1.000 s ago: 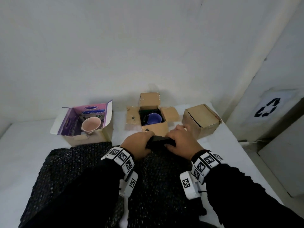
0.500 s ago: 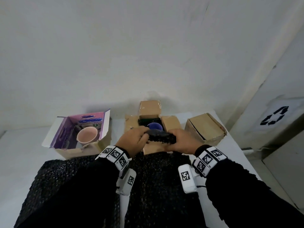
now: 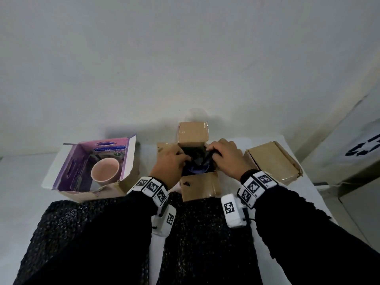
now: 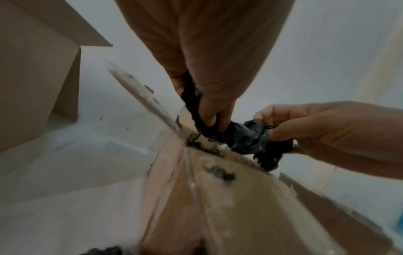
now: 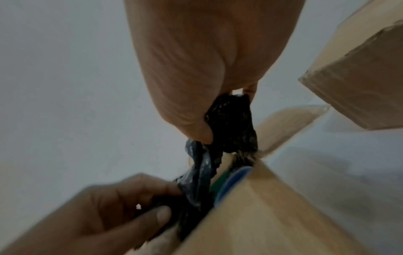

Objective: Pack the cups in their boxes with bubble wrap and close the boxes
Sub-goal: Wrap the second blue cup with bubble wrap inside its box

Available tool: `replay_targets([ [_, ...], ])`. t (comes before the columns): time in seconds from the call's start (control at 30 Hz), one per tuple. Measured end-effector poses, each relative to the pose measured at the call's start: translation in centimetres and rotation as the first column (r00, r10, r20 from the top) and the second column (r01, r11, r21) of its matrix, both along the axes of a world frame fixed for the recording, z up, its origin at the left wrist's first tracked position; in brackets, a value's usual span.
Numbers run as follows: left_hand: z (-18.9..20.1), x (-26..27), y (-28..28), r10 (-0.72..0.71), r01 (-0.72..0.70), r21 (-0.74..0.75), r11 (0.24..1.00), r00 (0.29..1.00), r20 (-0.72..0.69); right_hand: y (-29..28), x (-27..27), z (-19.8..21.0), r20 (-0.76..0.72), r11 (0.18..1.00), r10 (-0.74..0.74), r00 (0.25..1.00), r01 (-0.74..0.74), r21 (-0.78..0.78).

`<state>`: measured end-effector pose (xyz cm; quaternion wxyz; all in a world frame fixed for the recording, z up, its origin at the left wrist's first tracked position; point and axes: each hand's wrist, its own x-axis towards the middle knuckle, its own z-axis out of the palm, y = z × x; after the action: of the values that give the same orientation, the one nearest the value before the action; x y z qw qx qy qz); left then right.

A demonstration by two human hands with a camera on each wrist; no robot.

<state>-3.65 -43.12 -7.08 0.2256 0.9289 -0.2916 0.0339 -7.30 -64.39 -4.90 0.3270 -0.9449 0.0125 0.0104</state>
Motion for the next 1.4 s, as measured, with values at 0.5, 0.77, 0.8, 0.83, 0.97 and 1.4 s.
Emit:
replay_targets([
  [0.5, -0.9, 0.4, -1.5, -0.176, 0.235, 0.311, 0.921, 0.963, -0.206, 0.5, 1.7, -1.8, -0.188, 0.815, 0.364, 0.912, -0.41, -0.41],
  [0.77, -1.3, 0.3, -1.7, -0.182, 0.239, 0.274, 0.932, 0.959, -0.218, 0.6, 1.4, -2.0, 0.014, 0.839, 0.276, 0.961, -0.234, -0.491],
  [0.8, -1.3, 0.3, -1.6, -0.208, 0.268, 0.282, 0.921, 0.952, -0.225, 0.4, 1.2, -2.1, 0.008, 0.831, 0.298, 0.954, -0.256, -0.494],
  [0.83, -1.2, 0.3, -1.6, -0.237, 0.298, 0.294, 0.908, 0.945, -0.225, 0.3, 0.9, -2.3, 0.02, 0.82, 0.323, 0.946, -0.269, -0.505],
  [0.97, -0.9, 0.1, -1.5, -0.308, 0.355, 0.301, 0.885, 0.932, -0.191, -0.8, 0.2, -3.2, 0.125, 0.783, 0.407, 0.905, -0.275, -0.558],
  [1.4, -2.0, -0.7, -0.9, -0.189, 0.156, 0.585, 0.796, 0.982, -0.006, -0.8, 0.1, -4.8, 0.198, 0.723, 0.513, 0.835, -0.295, -0.625],
])
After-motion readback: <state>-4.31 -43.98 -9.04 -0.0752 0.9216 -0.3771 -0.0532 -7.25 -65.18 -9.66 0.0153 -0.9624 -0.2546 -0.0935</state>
